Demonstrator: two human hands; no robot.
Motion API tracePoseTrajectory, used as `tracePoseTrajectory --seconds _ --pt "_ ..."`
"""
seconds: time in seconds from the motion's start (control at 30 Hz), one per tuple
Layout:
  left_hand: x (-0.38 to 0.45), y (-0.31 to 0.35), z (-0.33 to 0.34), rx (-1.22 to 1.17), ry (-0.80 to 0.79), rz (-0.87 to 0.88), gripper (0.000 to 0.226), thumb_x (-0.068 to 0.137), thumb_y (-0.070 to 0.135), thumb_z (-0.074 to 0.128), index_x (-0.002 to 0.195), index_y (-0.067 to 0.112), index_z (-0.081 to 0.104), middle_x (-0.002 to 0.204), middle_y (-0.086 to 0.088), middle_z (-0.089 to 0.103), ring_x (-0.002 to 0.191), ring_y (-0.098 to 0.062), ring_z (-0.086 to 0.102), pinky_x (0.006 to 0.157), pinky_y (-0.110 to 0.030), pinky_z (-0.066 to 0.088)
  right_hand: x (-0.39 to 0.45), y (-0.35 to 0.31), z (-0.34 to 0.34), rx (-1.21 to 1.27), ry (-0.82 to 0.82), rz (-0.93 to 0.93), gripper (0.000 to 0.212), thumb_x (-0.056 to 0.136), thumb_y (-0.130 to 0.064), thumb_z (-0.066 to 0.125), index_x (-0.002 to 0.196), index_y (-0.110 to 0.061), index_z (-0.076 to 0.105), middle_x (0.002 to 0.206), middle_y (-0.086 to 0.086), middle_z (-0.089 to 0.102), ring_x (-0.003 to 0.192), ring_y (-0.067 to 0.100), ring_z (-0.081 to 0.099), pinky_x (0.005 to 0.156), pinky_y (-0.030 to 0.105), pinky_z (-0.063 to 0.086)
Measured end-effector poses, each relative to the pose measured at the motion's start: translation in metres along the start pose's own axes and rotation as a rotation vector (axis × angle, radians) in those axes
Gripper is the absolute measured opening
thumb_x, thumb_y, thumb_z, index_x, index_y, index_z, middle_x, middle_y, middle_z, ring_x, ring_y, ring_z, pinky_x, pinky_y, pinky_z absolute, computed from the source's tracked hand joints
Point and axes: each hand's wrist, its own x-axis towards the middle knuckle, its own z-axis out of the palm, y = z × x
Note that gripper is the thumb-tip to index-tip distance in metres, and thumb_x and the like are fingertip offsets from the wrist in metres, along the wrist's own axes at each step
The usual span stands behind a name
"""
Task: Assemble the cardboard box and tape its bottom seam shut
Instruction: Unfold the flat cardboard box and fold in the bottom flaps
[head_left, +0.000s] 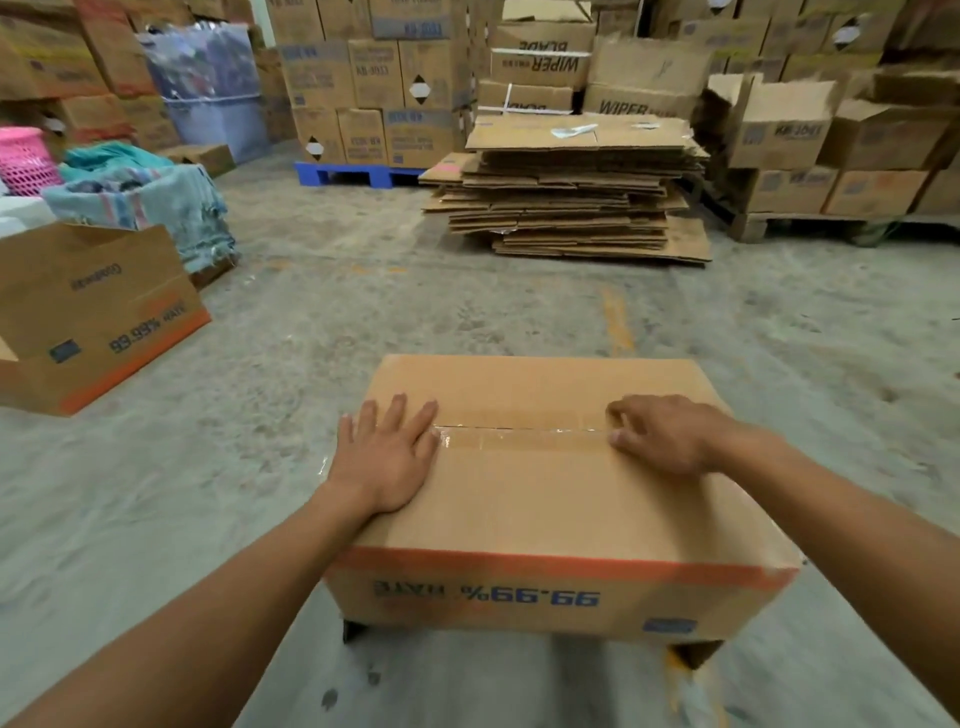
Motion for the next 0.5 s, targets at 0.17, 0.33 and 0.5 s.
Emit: tracePoseTrajectory --seconds 0.17,0.33,0.5 --pt "0.000 -0.029 0.001 -0.132 0.079 0.151 0.059 0.099 0.053 0.016 0.154 0.033 0.018 0.164 0.001 0.009 0.151 -0.021 0.005 0.121 -0.040 0.007 -0.021 0.037 0.051 0.132 0.224 0.086 0.077 0.084 -0.077 0.005 0.153 -0.044 0.014 0.164 -0.011 0.005 0.151 0.016 0.004 0.120 0.052 0.004" --pt "-0.010 -0.054 0.008 -0.521 0.121 0.138 0.049 0.103 0.036 0.040 0.151 0.028 0.033 0.162 0.007 0.014 0.149 -0.007 0.000 0.112 -0.022 0.002 -0.036 0.061 0.058 0.466 0.224 0.138 0.066 0.090 -0.069 0.037 0.151 -0.046 0.024 0.165 -0.010 0.002 0.151 0.017 0.005 0.121 0.045 0.009" --pt "-0.018 -0.044 0.007 -0.588 0.165 0.110 0.047 0.101 0.025 0.048 0.147 0.019 0.041 0.161 0.002 0.022 0.149 -0.010 0.010 0.109 -0.018 0.006 -0.052 0.056 0.059 0.593 0.239 0.126 0.063 0.093 -0.057 0.048 0.151 -0.036 0.032 0.165 -0.007 0.004 0.150 0.016 0.014 0.119 0.037 0.016"
